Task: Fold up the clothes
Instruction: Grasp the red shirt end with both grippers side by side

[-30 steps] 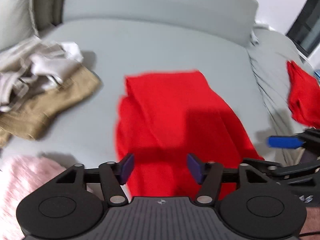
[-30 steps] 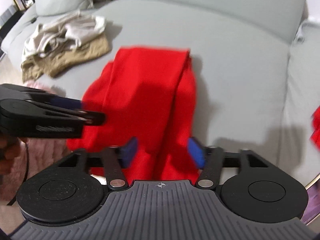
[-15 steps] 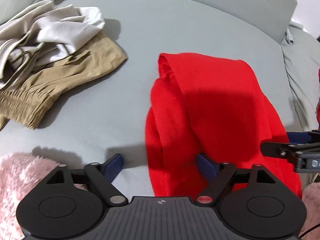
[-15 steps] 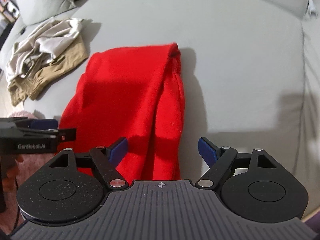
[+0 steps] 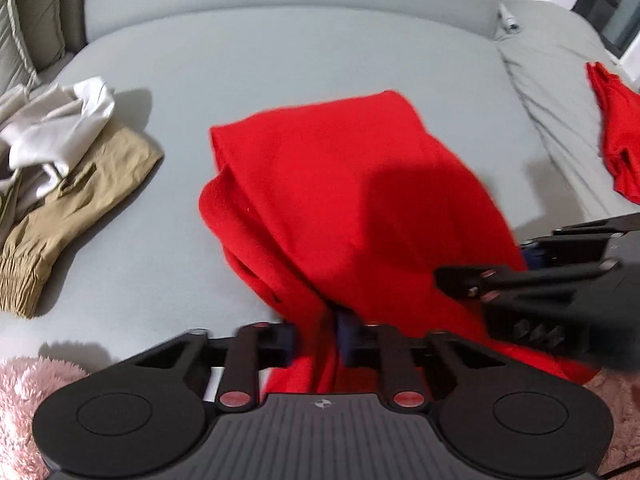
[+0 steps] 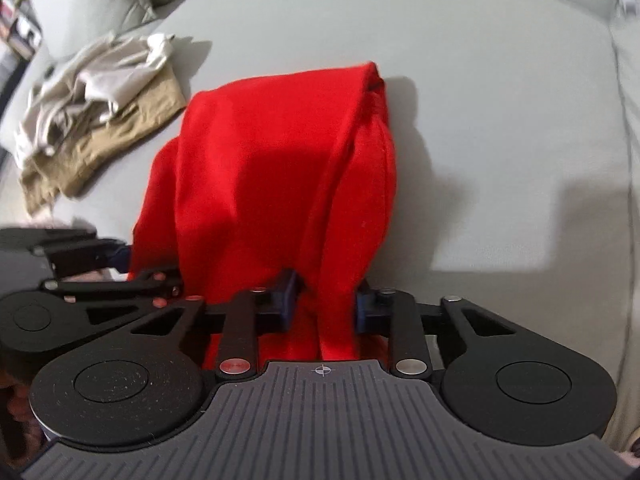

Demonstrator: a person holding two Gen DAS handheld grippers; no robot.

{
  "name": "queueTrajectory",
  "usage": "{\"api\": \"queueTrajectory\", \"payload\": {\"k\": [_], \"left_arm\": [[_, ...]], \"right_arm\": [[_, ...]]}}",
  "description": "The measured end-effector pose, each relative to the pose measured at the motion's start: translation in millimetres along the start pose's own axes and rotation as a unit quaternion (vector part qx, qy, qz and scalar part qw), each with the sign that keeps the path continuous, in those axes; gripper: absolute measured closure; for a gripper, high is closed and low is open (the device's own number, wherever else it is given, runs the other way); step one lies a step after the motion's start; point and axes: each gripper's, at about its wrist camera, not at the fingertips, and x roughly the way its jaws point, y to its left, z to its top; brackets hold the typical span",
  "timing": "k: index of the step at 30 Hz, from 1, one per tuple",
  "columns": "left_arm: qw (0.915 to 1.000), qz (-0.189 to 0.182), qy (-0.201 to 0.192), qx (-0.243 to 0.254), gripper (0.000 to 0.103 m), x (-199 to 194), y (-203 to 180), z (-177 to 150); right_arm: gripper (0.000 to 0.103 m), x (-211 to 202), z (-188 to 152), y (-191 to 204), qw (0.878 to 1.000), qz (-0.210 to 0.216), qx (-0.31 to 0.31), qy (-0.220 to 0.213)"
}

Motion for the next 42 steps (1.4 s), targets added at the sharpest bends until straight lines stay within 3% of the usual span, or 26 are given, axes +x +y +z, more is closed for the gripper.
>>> {"api": "queueTrajectory", "payload": {"k": [5, 9, 18, 21, 24, 26, 33, 37, 39, 41, 42], "left_arm": [[0.9989, 0.019, -0.034, 0.026, 0.092, -18.4, -14.2, -0.9], [0.9976, 0.024, -0.046, 0.047, 0.092, -32.5, -26.3, 1.8], [0.9982, 0.008, -0.017, 0.057, 0.092, -18.5, -37.4, -5.4], [0.9984, 0.005, -0.003, 0.057, 0.087, -8.1, -39.6, -9.6], [0.9984, 0.019, -0.002, 0.054, 0.071, -6.8, -37.2, -10.5], [0.998, 0.03, -0.001, 0.056, 0.061, -7.9, -36.7, -9.4], [0.9979, 0.041, 0.003, 0.051, 0.052, -4.2, -36.2, -10.0], [0.9994, 0.026, 0.008, 0.019, 0.05, 1.9, -28.6, -9.8], [0.9998, 0.013, 0.008, 0.012, 0.053, 5.4, -26.5, -10.5], [0.9993, -0.018, 0.007, 0.032, 0.081, 7.1, -28.9, -9.7], [0.9988, -0.028, 0.007, 0.038, 0.088, 7.3, -30.7, -9.2]], "right_arm": [[0.086, -21.3, -4.0, 21.4, 0.998, -0.038, -0.046, -0.029], [0.086, -34.1, -8.3, 13.8, 0.999, -0.031, -0.019, -0.028], [0.086, -51.1, -34.1, 3.7, 0.998, -0.052, 0.018, -0.026], [0.085, -45.8, -41.1, -3.6, 0.998, -0.045, 0.038, -0.022], [0.076, -40.9, -46.6, -12.5, 0.998, -0.03, 0.058, -0.025], [0.065, -41.4, -48.3, -17.8, 0.998, -0.021, 0.061, -0.024], [0.054, -37.2, -44.9, -26.8, 0.997, -0.017, 0.068, -0.017], [0.048, -37.1, -44.8, -30.0, 0.998, -0.016, 0.059, -0.016], [0.048, -32.8, -45.5, -35.1, 0.998, -0.009, 0.065, -0.011], [0.056, -29.5, -46.4, -39.5, 0.997, -0.002, 0.079, -0.007], [0.064, -27.3, -46.3, -41.6, 0.996, 0.006, 0.089, -0.004]]}}
